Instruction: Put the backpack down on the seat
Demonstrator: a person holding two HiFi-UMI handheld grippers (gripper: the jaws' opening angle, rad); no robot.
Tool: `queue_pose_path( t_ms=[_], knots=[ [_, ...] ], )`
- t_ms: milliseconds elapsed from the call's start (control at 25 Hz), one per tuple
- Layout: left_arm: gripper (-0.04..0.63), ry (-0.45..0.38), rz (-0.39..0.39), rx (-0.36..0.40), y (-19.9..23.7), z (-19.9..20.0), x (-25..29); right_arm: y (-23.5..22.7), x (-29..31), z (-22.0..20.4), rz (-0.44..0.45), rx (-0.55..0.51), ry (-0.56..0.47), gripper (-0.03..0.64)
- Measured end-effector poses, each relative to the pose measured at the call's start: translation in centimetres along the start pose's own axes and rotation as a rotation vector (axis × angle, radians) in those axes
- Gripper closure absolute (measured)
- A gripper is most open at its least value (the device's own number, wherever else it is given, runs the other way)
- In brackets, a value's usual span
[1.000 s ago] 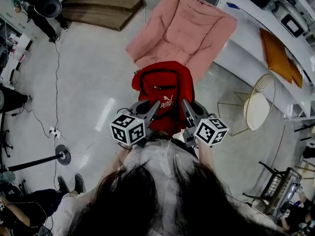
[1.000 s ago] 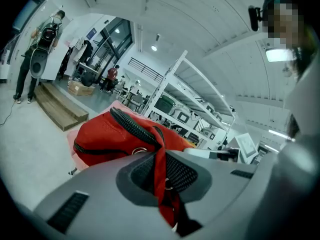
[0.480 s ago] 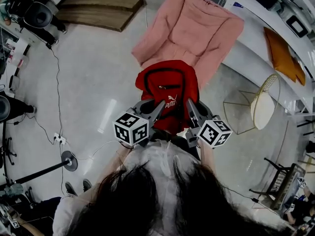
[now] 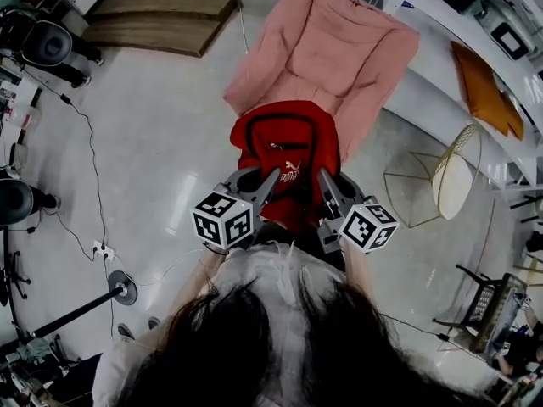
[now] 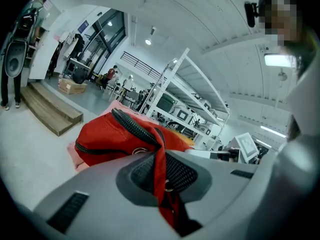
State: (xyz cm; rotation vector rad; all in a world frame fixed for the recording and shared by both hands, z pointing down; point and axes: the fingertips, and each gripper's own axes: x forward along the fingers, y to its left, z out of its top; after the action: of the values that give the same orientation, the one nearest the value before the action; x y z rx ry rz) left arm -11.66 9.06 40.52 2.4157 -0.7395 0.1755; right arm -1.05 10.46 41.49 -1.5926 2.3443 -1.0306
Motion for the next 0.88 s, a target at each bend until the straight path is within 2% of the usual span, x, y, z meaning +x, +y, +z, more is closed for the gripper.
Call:
queue_pose_path(
  t_ms=[240,520,760,880],
  knots=[
    [0.551,0.012,0.031,-0.023,1.8,0.6,3.5,-3.1,2.5,1.6,0.008,0.008,0.029,0.571],
    [0.551,0.008,0.111,-0.091,4.9,2.2,9.3,-8.2,7.5,4.7,0.086,-0.011,0.114,0.571],
    [0.551,-0.031,0.216,-0.174,7.5,5.2,15.2,-12.6,11.9,8.9,0.169,-0.021,0.198,0.571],
    [0.551,-0.051,0.262,-0.196,8.5,6.7,18.1,-14.7,13.8,11.4,0.198,-0.058,0.226,0.571]
  ],
)
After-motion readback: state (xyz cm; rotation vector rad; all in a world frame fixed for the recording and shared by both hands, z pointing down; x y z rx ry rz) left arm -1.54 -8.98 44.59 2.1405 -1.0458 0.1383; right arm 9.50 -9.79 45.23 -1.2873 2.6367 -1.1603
